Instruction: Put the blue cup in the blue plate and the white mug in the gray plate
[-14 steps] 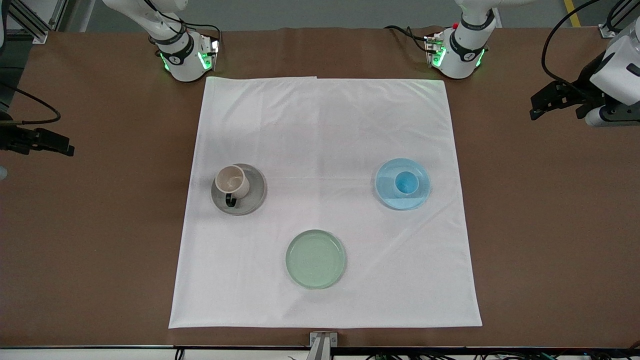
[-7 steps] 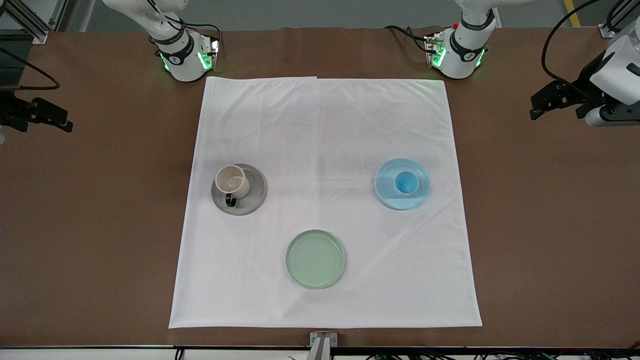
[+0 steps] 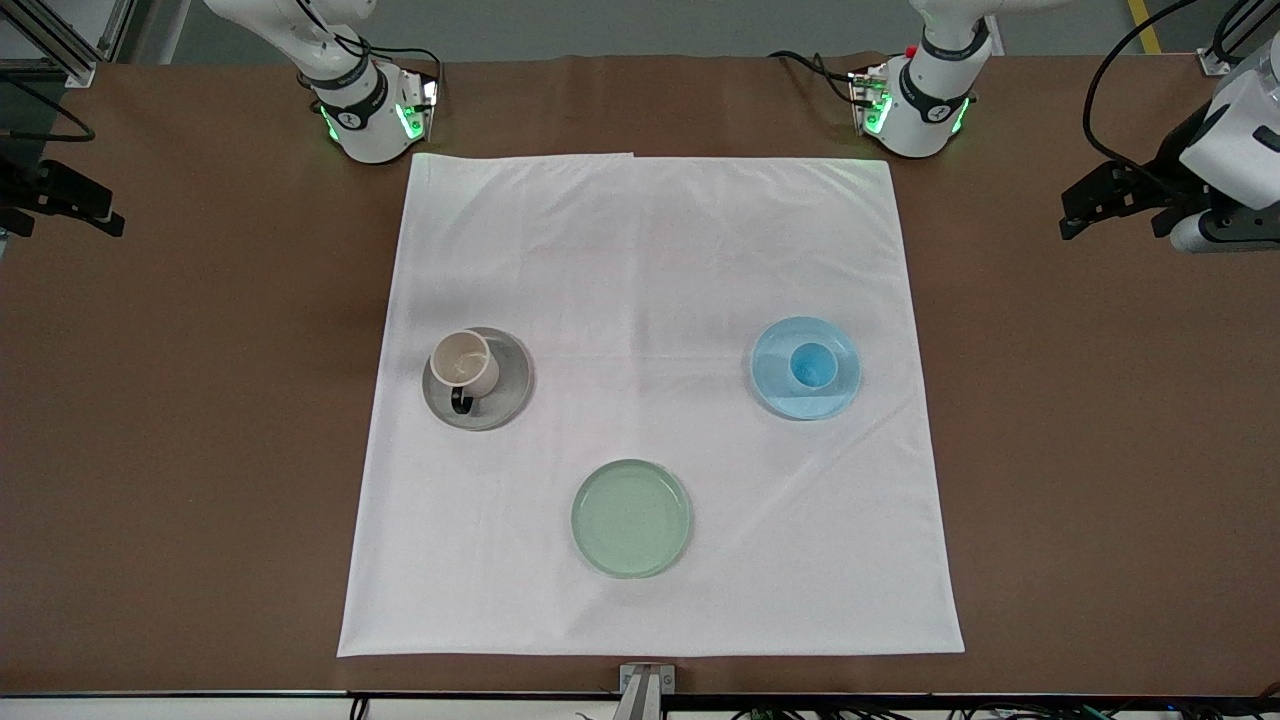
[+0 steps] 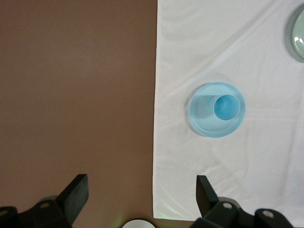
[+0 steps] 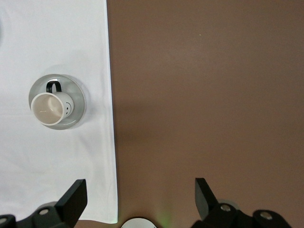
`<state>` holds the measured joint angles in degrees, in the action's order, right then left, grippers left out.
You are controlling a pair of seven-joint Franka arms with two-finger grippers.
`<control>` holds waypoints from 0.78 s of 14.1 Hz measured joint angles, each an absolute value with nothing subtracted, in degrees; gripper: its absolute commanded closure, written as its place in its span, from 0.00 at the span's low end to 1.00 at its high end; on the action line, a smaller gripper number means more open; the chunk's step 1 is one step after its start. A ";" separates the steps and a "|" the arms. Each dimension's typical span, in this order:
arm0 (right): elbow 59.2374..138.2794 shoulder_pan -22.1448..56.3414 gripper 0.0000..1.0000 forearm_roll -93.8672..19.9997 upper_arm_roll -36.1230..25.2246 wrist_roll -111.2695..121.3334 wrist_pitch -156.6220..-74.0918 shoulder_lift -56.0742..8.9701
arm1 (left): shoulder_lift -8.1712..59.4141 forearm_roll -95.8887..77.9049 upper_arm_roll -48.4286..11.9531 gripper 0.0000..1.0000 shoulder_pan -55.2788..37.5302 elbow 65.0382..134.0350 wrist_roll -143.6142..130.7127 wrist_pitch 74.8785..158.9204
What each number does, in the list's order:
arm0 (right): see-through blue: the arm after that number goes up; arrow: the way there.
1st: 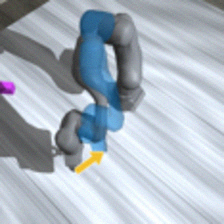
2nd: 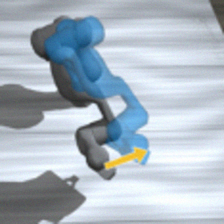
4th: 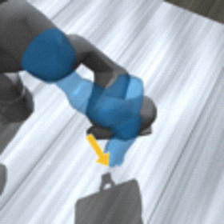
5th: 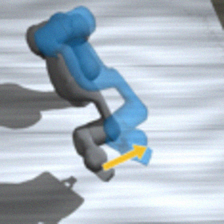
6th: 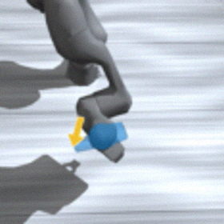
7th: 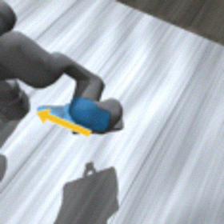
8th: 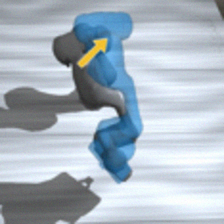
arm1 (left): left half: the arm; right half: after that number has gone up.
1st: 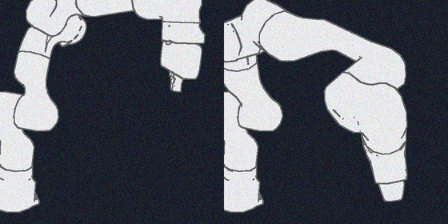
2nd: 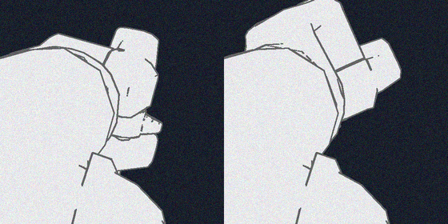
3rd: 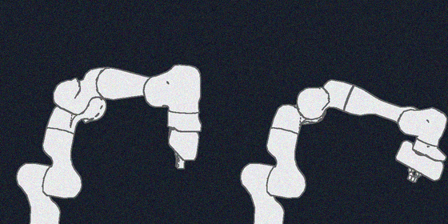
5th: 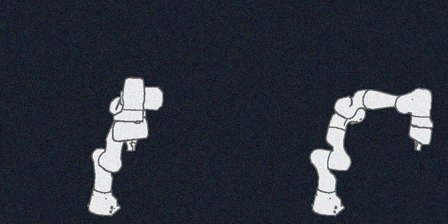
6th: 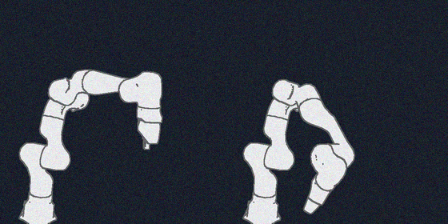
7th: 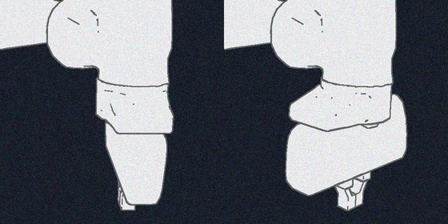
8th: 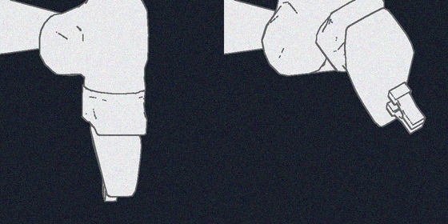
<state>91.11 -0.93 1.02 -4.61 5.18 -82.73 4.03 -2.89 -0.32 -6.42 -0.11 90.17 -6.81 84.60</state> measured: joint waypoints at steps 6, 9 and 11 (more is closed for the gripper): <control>91.11 -0.54 0.00 1.01 -4.62 5.18 -82.20 5.52 | -2.90 -0.32 -6.39 0.00 -0.02 90.09 -6.71 84.63; 91.11 -0.50 0.00 0.43 -4.62 5.18 -82.05 5.86 | -2.90 -0.32 -6.31 0.00 0.05 89.61 -5.71 84.75; 91.09 -0.50 0.00 -0.50 -4.62 5.18 -82.05 6.11 | -2.90 -0.32 -6.31 0.00 0.05 89.47 -5.61 84.75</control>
<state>91.09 -0.50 -0.50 -4.62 5.18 -82.05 6.11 -2.90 -0.32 -6.31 0.05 89.47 -5.61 84.75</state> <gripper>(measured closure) 0.000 0.000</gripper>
